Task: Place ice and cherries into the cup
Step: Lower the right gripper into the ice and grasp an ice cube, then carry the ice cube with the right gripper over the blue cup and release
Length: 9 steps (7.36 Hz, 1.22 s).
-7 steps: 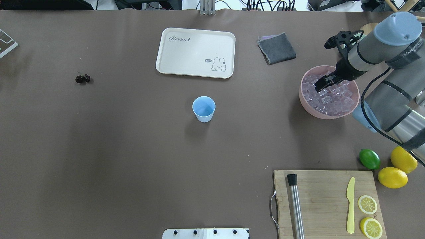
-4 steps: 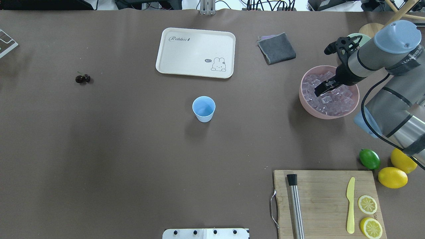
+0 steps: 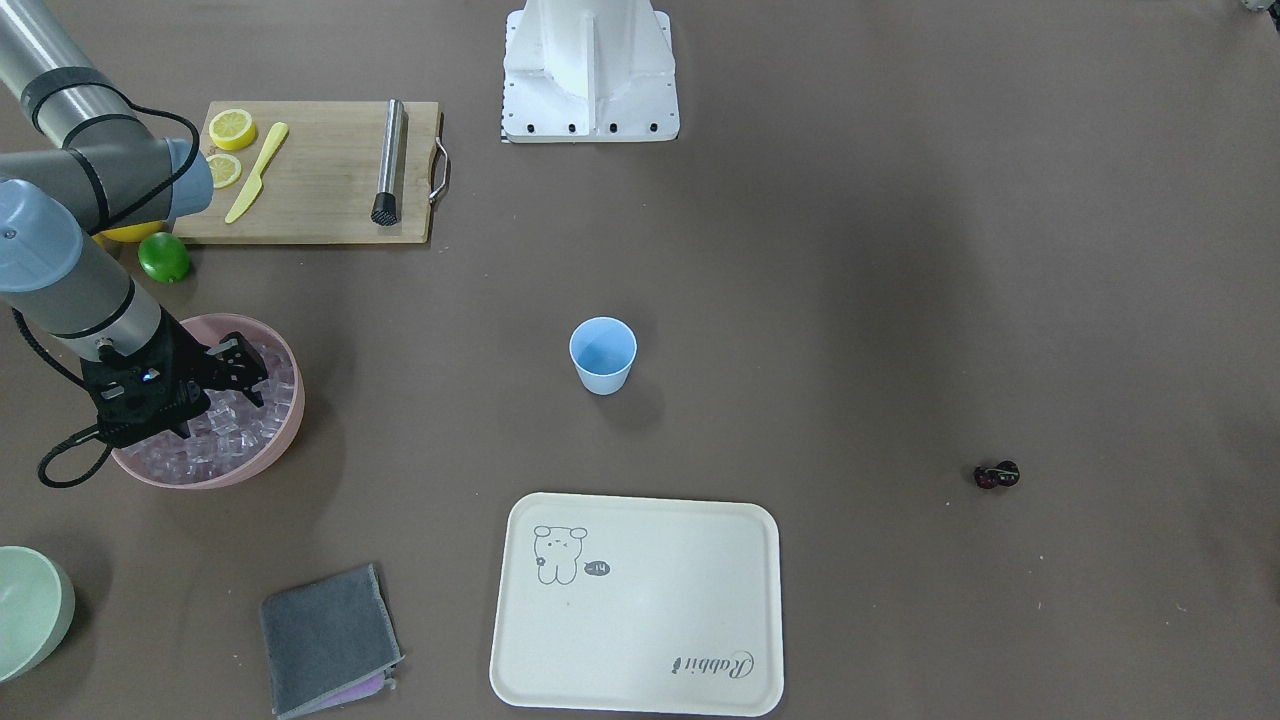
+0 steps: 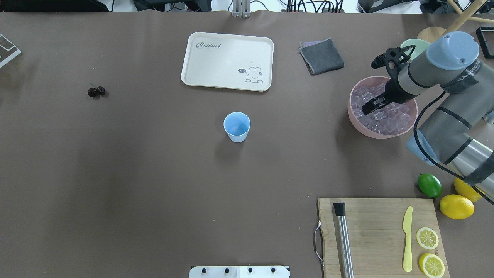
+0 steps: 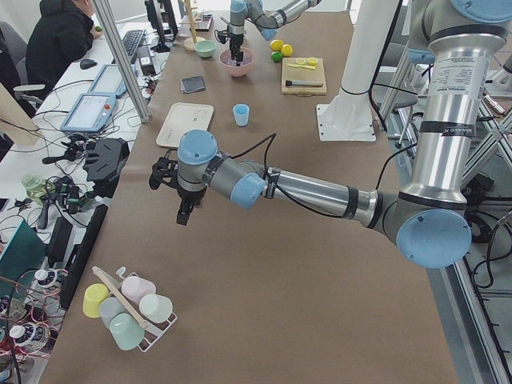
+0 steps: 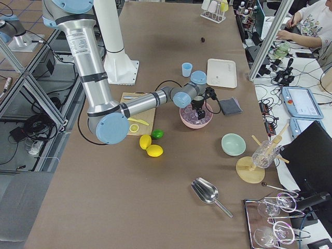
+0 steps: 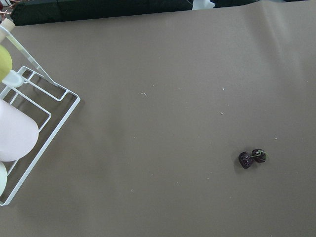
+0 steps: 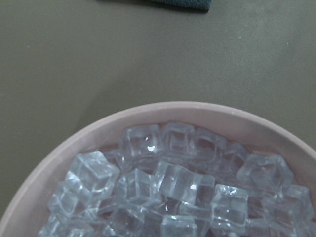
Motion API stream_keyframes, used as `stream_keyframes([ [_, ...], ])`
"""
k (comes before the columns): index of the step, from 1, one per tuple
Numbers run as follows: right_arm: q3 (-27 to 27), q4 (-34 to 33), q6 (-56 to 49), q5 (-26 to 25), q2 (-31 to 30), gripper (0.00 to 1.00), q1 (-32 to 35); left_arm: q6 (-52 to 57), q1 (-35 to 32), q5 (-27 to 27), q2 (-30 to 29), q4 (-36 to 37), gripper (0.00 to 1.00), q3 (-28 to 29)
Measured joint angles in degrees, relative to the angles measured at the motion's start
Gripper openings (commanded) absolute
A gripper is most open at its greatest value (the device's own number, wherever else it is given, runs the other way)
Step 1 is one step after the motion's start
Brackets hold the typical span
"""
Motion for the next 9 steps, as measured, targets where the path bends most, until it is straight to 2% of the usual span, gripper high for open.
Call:
stream_keyframes([
  [1, 0.0, 0.0, 0.0, 0.0, 0.0, 0.49, 0.0, 0.0, 0.0, 0.0, 0.0, 0.0, 0.98, 0.0],
  [4, 0.3, 0.1, -0.2, 0.1, -0.4, 0.33, 0.1, 0.0, 0.0, 0.0, 0.2, -0.1, 0.98, 0.1],
  [6, 0.8, 0.1, -0.2, 0.2, -0.5, 0.01, 0.3, 0.0, 0.0, 0.0, 0.4, -0.1, 0.98, 0.1],
  [9, 3.7, -0.5, -0.5, 1.4, -0.2, 0.00, 2.1, 0.0, 0.0, 0.0, 0.4, -0.1, 0.97, 0.0],
])
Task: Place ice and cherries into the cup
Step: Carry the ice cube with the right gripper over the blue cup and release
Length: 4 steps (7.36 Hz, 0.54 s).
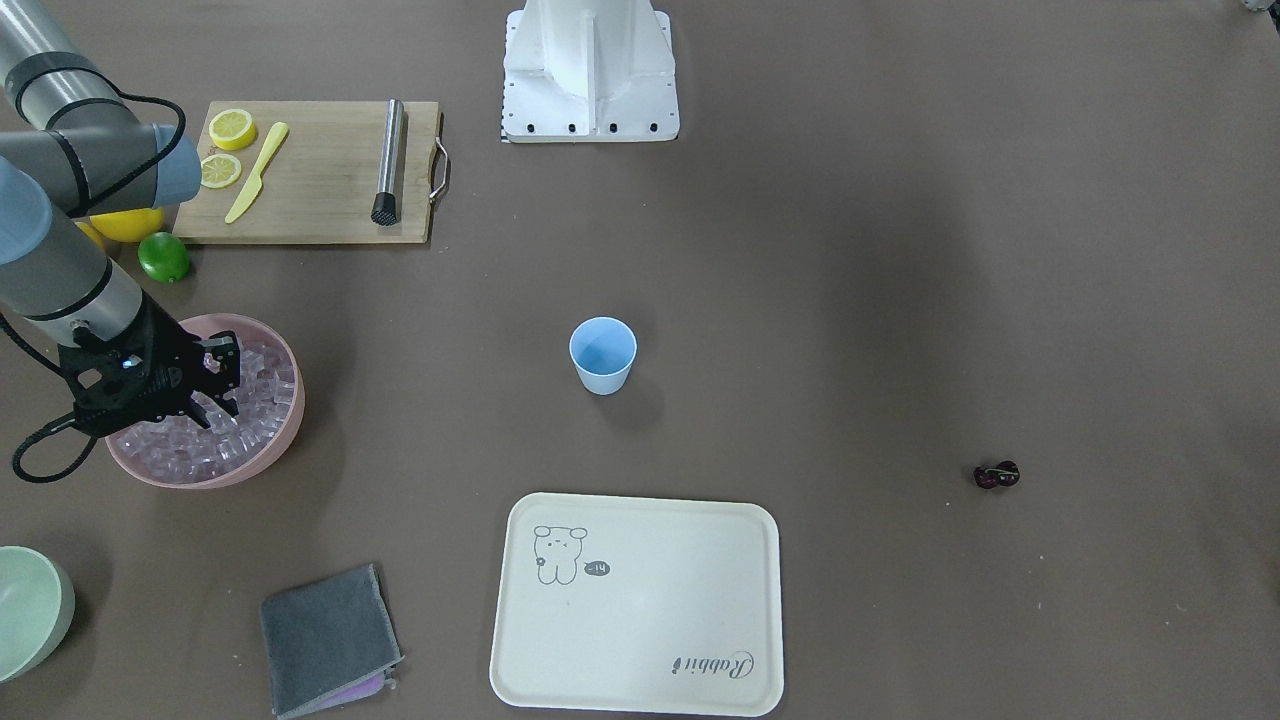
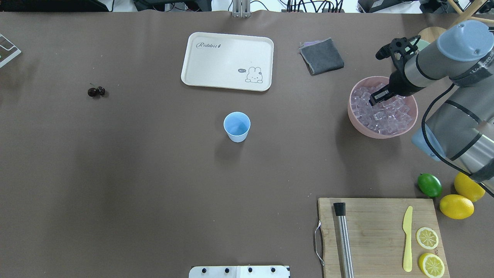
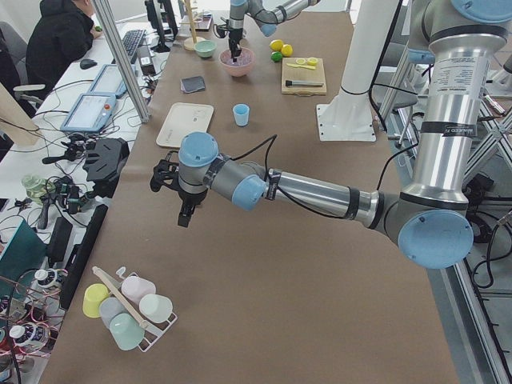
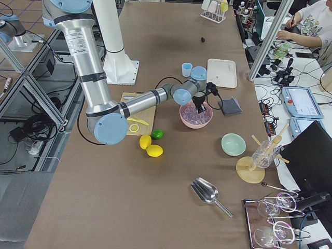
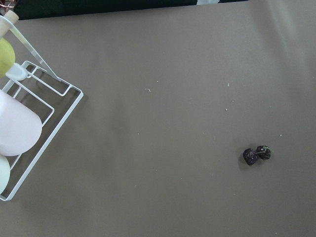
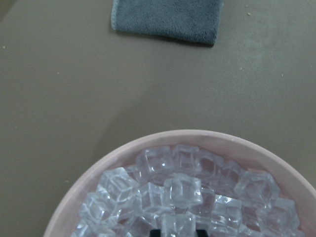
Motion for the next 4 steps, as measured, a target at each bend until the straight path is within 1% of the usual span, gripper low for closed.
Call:
stream_keyframes([
  [1, 0.9, -0.8, 0.1, 0.3, 0.8, 0.00, 0.3, 0.0, 0.0, 0.0, 0.0, 0.0, 0.98, 0.0],
  [2, 1.6, -3.6, 1.1, 0.4, 3.6, 0.00, -0.1, -0.1, 0.0, 0.0, 0.0, 0.0, 0.98, -0.1],
  [4, 1.3, -11.0, 9.9, -0.6, 14.7, 0.00, -4.1, -0.1, 0.0, 0.0, 0.1, 0.0, 0.98, -0.3],
])
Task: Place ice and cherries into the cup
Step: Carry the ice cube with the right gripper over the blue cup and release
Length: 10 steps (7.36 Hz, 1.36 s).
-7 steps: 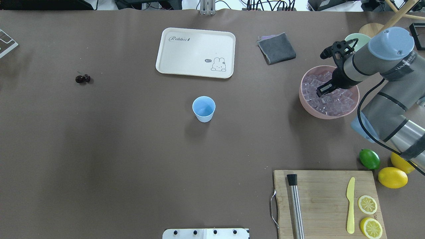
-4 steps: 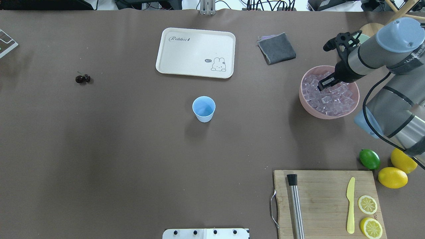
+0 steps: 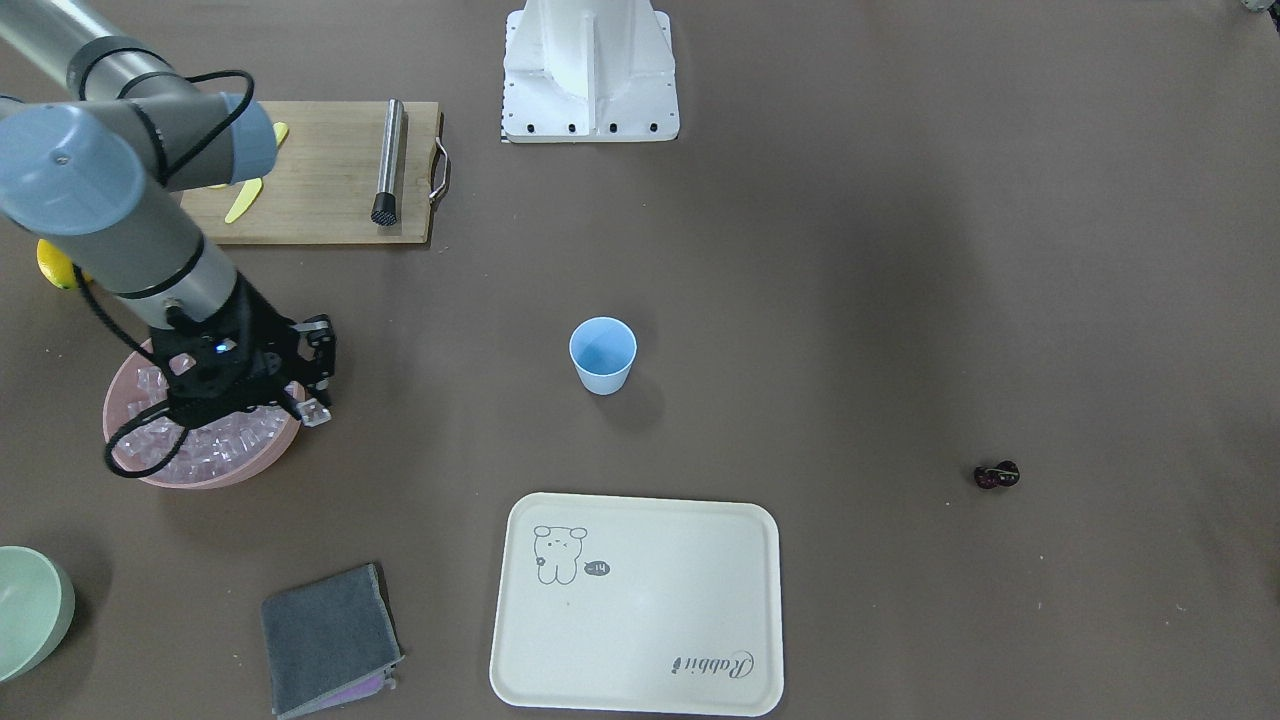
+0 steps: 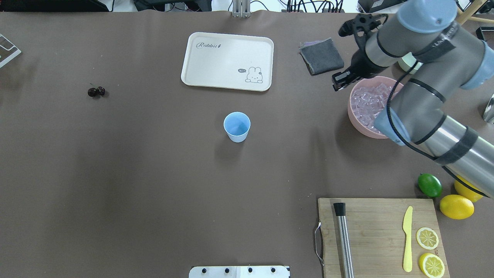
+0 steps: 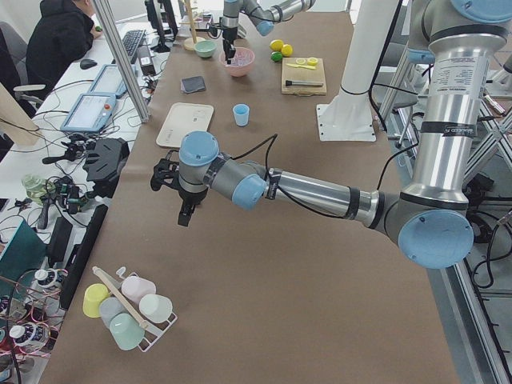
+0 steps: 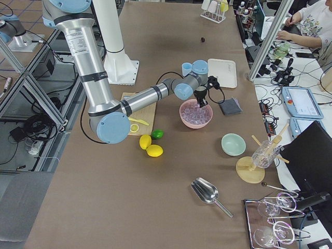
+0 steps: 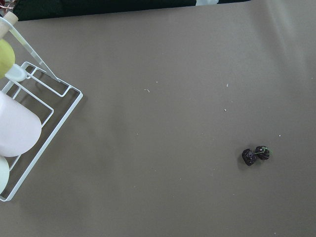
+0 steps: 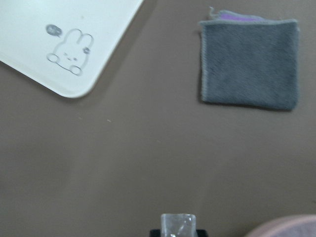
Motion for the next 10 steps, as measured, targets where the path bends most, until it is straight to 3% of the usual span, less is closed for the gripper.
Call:
stream_keyframes([
  [4, -7.0, -2.1, 17.0, -11.1, 15.4, 0.00, -11.6, 0.1, 0.1, 0.0, -0.1, 0.0, 0.98, 0.2],
  [7, -9.2, -1.7, 20.1, -16.6, 18.7, 0.00, -16.2, 0.1, 0.2, 0.0, -0.1, 0.0, 0.98, 0.3],
  [10, -9.9, -1.1, 20.5, -18.2, 18.6, 0.19, -18.0, 0.1, 0.2, 0.0, 0.0, 0.0, 0.98, 0.3],
])
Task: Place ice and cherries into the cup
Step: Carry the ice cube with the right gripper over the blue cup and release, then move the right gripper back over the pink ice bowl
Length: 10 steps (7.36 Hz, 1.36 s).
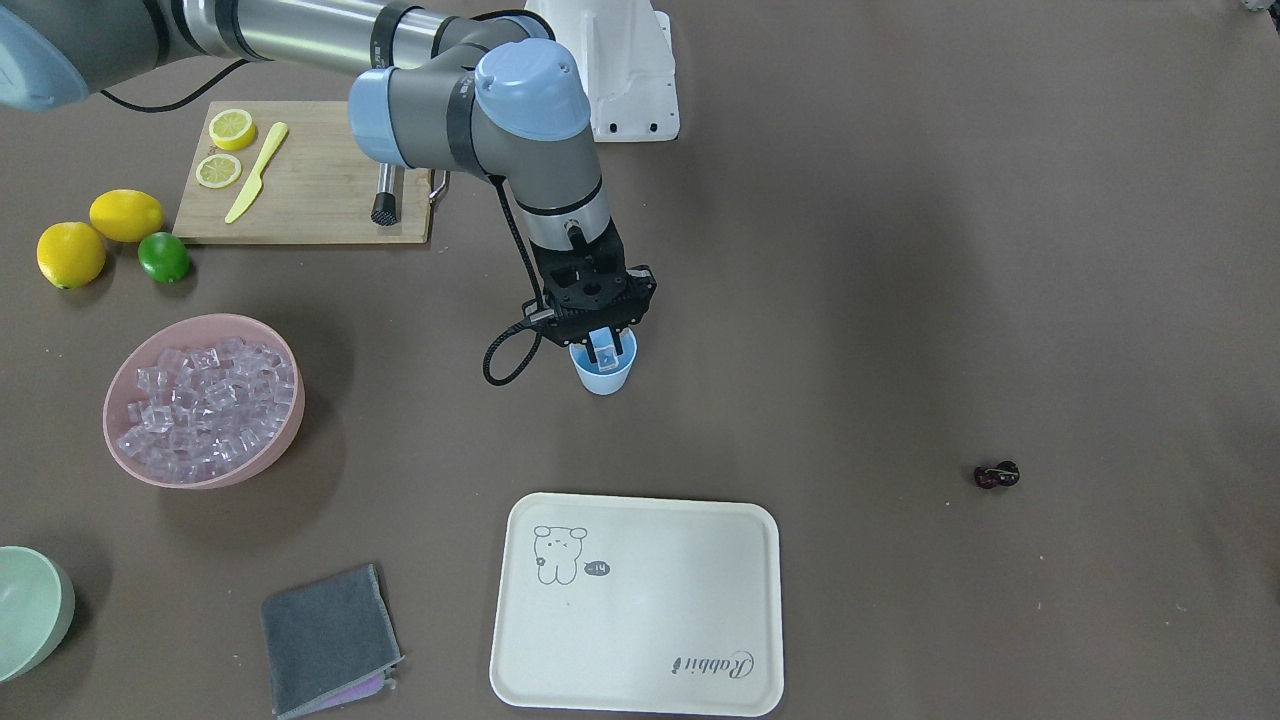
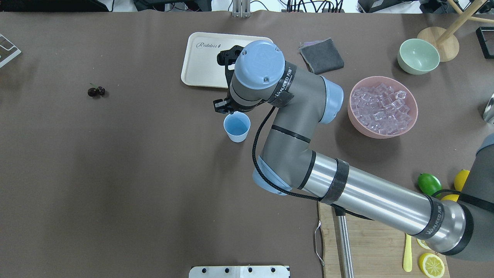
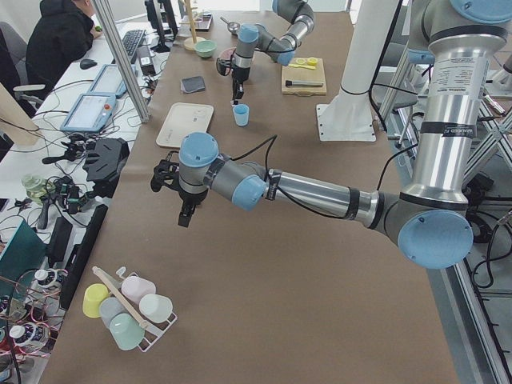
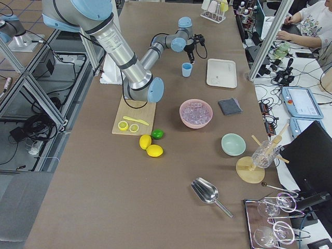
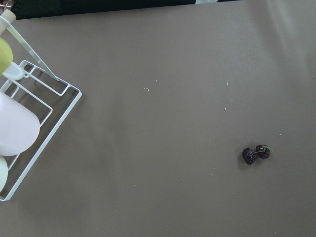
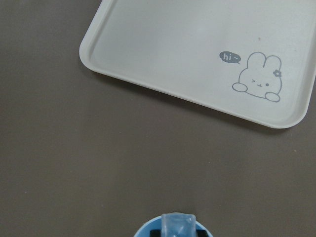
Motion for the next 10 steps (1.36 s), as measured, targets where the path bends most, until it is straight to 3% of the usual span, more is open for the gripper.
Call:
stream_keyframes([
  [1, 0.0, 0.0, 0.0, -0.1, 0.0, 0.34, -0.5, 0.0, 0.0, 0.0, 0.0, 0.0, 0.97, 0.1],
  [2, 0.0, 0.1, 0.1, -0.2, 0.0, 0.84, -0.8, 0.0, 0.0, 0.0, 0.0, 0.0, 0.97, 0.1],
  [3, 0.0, 0.1, 0.1, -0.2, 0.0, 0.95, -1.0, 0.0, 0.0, 0.0, 0.0, 0.0, 0.98, 0.1],
  [5, 0.0, -0.1, -0.4, -1.3, -0.5, 0.98, -0.8, 0.0, 0.0, 0.0, 0.0, 0.0, 0.98, 0.3],
  [7, 0.1, -0.5, -1.2, -0.4, -1.4, 0.92, 1.9, 0.0, 0.1, 0.0, -0.1, 0.0, 0.98, 0.4],
  [9, 3.0, -0.4, -6.7, 12.7, -6.5, 0.91, 12.6, 0.1, 0.1, 0.0, -0.3, 0.0, 0.98, 0.4],
  [10, 6.3, -0.2, -14.0, 19.4, -12.4, 0.90, 18.2, 0.0, 0.1, 0.0, -0.3, 0.0, 0.98, 0.3],
])
